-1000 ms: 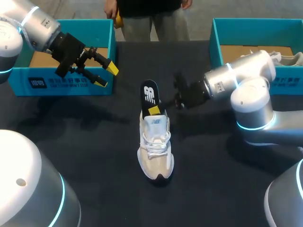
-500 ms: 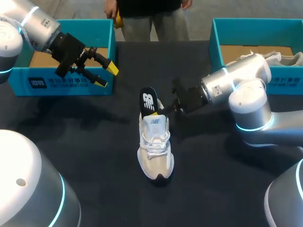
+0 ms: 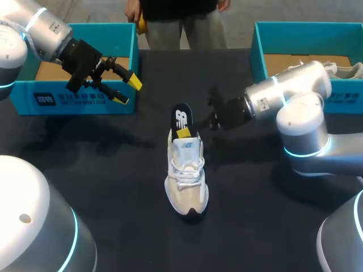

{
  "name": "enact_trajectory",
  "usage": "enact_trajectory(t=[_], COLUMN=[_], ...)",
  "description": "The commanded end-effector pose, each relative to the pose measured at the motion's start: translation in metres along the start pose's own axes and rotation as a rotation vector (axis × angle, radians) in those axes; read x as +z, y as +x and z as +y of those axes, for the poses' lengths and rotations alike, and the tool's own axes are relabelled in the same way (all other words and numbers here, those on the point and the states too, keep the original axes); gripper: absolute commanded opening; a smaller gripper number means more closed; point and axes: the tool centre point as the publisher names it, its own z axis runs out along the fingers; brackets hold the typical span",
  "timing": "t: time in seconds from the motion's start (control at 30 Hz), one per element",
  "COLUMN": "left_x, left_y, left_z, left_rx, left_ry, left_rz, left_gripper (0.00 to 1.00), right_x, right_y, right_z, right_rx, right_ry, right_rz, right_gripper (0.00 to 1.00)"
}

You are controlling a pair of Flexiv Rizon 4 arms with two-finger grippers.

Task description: Take the shoe out of the shoebox, open the shoe tongue, remove and reinsert the insole, then place the shoe into the shoebox

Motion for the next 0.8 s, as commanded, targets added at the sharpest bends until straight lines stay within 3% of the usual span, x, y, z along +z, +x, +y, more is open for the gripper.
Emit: enact_trajectory(t=[0.03, 0.27, 0.33, 0.37, 0.8], left_x=[0.0, 0.0, 0.0, 0.0, 0.0], left_y=[0.0, 0.0, 0.0, 0.0, 0.0], left_z=[0.0, 0.0, 0.0, 0.0, 0.0], left_rx=[0.001, 0.001, 0.001, 0.001, 0.001], left_ry=[0.002, 0.002, 0.002, 0.002, 0.002], left_rz=[0.002, 0.002, 0.002, 0.002, 0.002], left_gripper=[1.0, 1.0, 1.0, 1.0, 1.0], right_x=[-0.006, -0.008, -0.008, -0.007, 0.01], right_y=[0.008, 0.003, 0.002, 0.001, -0.004], right_z=[-0.005, -0.009, -0.009, -0.009, -0.007], right_rx=[0.005, 0.018, 0.02, 0.019, 0.024], right_ry=[-0.012, -0.023, -0.025, -0.023, 0.063], right_rz=[-0.027, -0.042, -0.046, -0.049, 0.024], right_gripper=[0.38, 0.32, 0.18, 0.0, 0.0])
